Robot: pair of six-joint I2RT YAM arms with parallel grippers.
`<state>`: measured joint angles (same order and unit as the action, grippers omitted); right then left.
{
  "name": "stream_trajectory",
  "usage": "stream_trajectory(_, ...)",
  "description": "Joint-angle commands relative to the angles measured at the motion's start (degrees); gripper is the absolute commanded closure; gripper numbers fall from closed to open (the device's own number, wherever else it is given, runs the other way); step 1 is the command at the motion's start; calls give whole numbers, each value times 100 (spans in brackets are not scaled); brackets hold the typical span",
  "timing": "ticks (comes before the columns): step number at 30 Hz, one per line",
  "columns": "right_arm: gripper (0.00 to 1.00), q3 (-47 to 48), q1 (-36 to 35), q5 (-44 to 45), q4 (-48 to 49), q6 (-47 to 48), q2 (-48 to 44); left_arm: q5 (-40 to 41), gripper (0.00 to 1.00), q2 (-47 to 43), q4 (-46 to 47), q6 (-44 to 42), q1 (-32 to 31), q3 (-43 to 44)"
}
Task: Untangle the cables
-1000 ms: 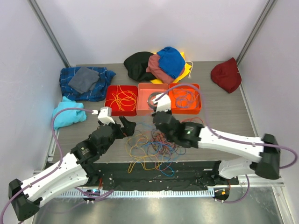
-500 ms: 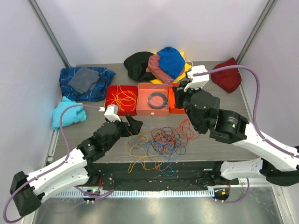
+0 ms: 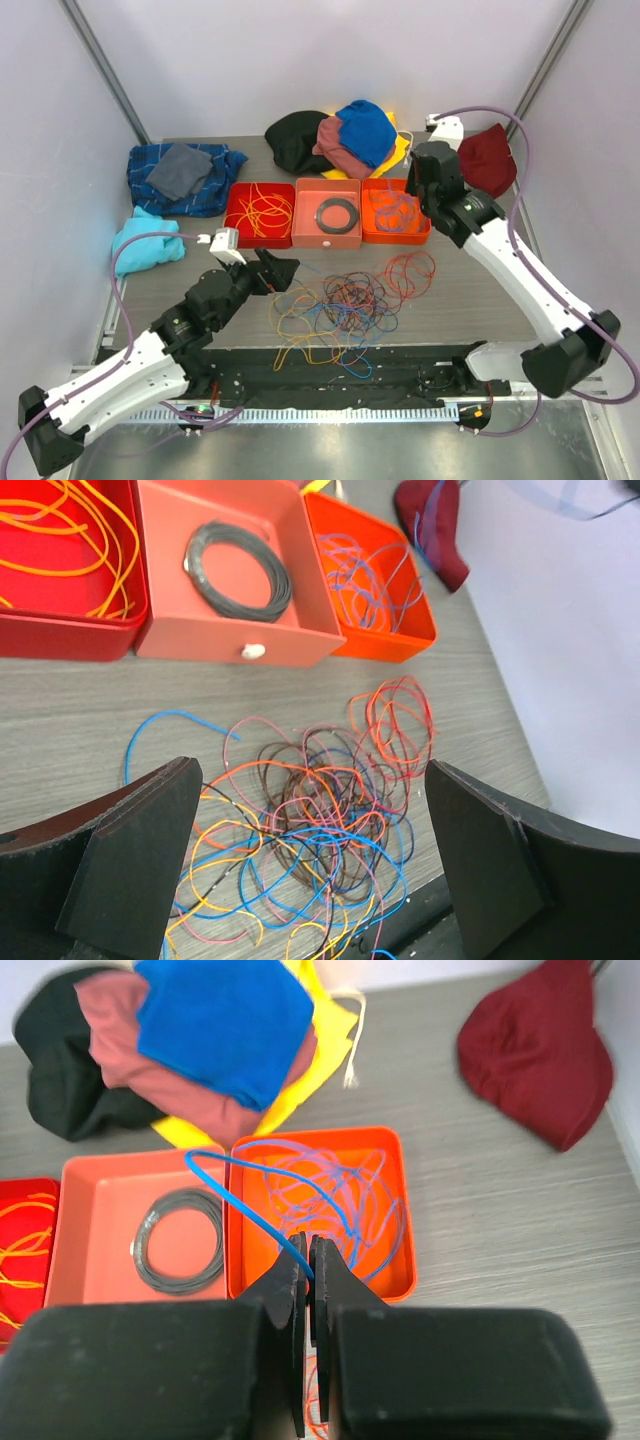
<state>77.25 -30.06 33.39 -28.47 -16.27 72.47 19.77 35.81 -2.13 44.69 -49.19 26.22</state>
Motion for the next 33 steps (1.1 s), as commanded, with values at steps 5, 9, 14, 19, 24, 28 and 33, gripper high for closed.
stream_trajectory(5,99,202,440,-693,676,-166,943,299,0,-566,-322,-145,6,-73)
stream_trajectory(9,99,159,598,-746,834,-174,1286,352,0,-794,-498,-65,6,-178)
stream_trajectory(14,99,-34,695,-746,1027,-218,1586,414,0,-971,-622,5,6,-284)
stream_trajectory(19,78,-167,712,-737,1089,-192,1893,414,0,-892,-596,23,6,-293)
stream_trajectory(24,40,-254,634,-807,939,-394,1553,361,0,-734,-508,40,6,-266)
stream_trajectory(28,36,-474,335,-842,739,-403,981,352,0,-620,-411,66,6,-275)
stream_trajectory(33,42,-1176,-795,-1342,789,-403,252,282,0,-322,-253,119,-3,-249)
